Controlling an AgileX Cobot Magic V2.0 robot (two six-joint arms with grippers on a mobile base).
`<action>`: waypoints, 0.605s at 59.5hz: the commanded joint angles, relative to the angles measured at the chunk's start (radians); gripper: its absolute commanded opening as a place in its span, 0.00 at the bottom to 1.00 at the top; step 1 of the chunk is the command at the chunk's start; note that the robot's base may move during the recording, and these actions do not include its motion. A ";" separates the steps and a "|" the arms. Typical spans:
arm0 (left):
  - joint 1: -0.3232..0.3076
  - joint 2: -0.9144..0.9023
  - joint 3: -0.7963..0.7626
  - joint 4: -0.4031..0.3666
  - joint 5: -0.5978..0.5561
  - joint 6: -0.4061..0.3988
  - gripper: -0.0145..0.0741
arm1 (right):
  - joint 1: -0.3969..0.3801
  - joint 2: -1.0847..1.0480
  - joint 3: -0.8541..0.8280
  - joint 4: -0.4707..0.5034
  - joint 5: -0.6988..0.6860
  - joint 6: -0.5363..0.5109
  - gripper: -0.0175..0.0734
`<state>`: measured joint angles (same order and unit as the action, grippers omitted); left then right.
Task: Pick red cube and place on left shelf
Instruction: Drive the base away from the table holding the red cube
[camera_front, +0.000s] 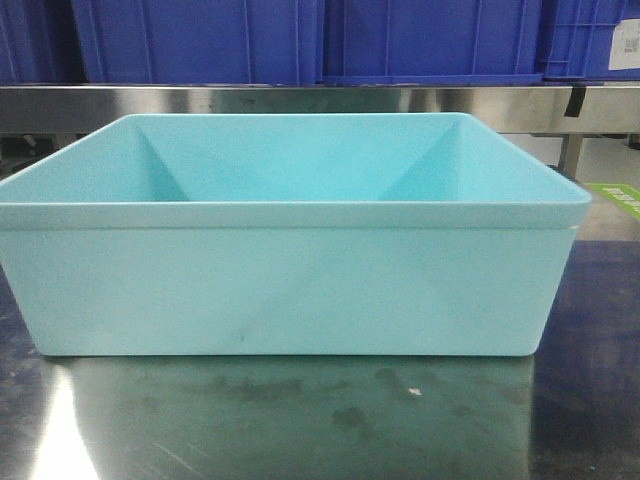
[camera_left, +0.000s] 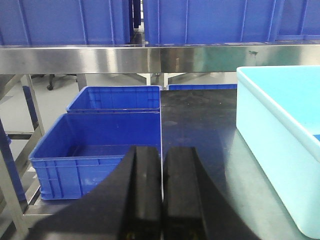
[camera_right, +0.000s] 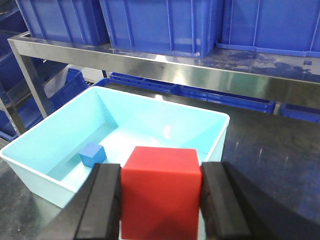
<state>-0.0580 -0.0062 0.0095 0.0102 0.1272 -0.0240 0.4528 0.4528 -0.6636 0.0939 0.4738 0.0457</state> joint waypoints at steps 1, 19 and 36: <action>-0.005 -0.015 0.023 -0.004 -0.088 -0.001 0.28 | -0.008 0.002 -0.027 -0.006 -0.083 -0.007 0.25; -0.005 -0.015 0.023 -0.004 -0.088 -0.001 0.28 | -0.008 0.002 -0.027 -0.006 -0.083 -0.007 0.25; -0.005 -0.015 0.023 -0.004 -0.088 -0.001 0.28 | -0.008 0.002 -0.027 -0.006 -0.083 -0.007 0.25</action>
<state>-0.0580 -0.0062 0.0095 0.0102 0.1272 -0.0240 0.4528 0.4528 -0.6636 0.0939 0.4784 0.0457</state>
